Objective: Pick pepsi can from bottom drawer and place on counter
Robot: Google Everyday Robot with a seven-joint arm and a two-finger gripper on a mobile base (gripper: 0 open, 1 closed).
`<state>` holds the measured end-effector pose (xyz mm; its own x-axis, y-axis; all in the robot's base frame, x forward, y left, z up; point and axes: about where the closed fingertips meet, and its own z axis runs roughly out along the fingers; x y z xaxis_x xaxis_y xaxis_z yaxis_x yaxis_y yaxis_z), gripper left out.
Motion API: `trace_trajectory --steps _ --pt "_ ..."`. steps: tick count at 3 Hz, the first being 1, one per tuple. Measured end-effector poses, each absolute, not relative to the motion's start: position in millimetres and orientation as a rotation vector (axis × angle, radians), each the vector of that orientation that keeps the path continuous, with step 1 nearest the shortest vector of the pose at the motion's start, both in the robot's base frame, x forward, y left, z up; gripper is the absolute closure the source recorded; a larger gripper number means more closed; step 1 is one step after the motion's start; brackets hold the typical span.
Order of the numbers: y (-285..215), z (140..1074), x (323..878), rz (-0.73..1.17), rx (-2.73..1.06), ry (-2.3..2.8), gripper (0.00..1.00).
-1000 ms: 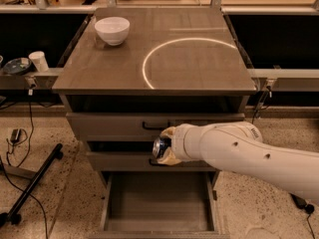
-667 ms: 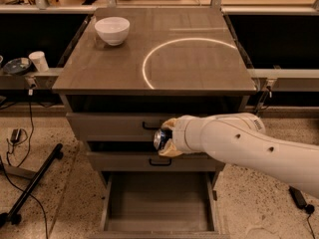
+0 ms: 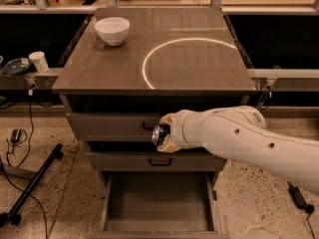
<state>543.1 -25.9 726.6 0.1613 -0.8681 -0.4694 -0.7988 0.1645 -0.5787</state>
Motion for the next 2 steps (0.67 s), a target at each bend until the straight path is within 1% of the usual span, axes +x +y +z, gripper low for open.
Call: trace_trajectory --steps 2 --pt "-19 780 560 -0.221 -1.669 1.536 1.00"
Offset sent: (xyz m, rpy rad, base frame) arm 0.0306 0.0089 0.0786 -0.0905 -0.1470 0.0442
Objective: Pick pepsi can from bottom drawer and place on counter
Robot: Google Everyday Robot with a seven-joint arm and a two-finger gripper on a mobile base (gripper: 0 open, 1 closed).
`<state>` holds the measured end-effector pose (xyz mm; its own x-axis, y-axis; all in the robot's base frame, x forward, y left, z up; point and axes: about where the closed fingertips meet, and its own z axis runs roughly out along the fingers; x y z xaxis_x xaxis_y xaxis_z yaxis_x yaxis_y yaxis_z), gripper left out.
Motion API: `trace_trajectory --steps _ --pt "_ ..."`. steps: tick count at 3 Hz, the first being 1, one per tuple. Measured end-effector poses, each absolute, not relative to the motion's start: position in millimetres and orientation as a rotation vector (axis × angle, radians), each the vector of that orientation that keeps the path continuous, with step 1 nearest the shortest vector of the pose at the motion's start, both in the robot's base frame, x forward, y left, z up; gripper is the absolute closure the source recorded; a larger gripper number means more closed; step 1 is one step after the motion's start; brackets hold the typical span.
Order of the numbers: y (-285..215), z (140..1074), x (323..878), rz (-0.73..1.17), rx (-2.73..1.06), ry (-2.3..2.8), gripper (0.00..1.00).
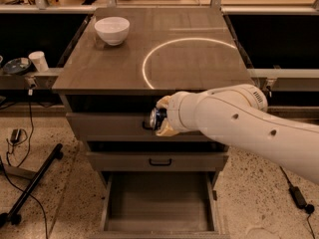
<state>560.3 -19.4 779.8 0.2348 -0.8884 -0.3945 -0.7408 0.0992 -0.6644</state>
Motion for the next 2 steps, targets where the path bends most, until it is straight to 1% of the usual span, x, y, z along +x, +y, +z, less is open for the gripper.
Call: trace_trajectory --steps 2 --pt "-16 824 583 -0.318 -1.674 1.464 1.00"
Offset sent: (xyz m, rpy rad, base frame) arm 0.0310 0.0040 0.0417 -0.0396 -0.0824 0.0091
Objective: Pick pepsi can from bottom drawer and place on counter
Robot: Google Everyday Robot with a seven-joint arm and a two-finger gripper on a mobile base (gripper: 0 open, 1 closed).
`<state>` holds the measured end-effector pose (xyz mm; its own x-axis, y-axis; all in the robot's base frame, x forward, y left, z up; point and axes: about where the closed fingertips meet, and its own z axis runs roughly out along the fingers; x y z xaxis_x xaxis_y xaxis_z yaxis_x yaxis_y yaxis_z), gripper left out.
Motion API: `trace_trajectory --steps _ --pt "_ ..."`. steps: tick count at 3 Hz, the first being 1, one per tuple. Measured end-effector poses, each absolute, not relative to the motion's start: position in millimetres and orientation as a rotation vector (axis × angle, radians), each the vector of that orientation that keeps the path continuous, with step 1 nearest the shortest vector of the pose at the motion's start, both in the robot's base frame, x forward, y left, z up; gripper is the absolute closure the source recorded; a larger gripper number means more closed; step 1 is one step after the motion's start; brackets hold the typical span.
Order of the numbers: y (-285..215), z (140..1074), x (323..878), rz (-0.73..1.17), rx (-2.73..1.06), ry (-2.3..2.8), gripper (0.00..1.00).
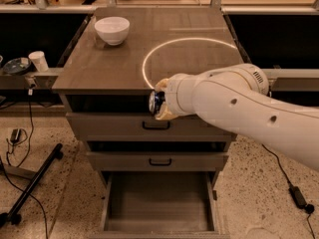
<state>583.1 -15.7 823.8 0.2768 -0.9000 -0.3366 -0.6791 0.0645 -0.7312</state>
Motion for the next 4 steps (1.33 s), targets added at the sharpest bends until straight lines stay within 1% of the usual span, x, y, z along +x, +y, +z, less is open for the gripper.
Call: trace_trajectory --steps 2,4 --pt "-16 839 582 -0.352 -1.675 1.453 1.00" --pt "-24 899 611 -0.506 -1.659 1.386 1.00"
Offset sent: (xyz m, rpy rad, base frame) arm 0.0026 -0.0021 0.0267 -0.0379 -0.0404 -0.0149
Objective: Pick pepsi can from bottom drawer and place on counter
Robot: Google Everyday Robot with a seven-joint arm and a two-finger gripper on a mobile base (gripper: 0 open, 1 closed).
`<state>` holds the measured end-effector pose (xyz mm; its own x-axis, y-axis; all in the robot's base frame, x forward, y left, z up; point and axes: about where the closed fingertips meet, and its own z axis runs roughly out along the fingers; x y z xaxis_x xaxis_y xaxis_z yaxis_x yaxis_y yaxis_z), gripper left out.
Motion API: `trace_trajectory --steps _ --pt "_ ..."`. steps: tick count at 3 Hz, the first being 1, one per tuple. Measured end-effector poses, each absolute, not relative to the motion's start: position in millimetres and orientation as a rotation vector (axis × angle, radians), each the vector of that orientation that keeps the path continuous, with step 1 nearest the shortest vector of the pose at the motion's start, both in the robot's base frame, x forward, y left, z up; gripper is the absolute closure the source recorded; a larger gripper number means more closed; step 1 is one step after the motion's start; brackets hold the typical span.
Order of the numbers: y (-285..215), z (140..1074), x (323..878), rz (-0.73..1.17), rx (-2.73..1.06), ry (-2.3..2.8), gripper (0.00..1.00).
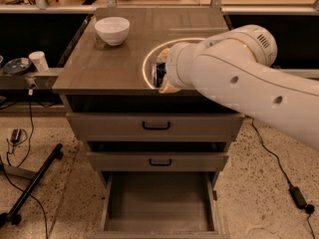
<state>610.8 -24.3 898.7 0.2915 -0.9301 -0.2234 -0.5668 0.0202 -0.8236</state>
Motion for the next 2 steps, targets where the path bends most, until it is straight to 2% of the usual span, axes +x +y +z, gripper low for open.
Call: trace_trajectory --steps 2 --pt "-29 888 626 -0.510 -1.626 1.392 1.00"
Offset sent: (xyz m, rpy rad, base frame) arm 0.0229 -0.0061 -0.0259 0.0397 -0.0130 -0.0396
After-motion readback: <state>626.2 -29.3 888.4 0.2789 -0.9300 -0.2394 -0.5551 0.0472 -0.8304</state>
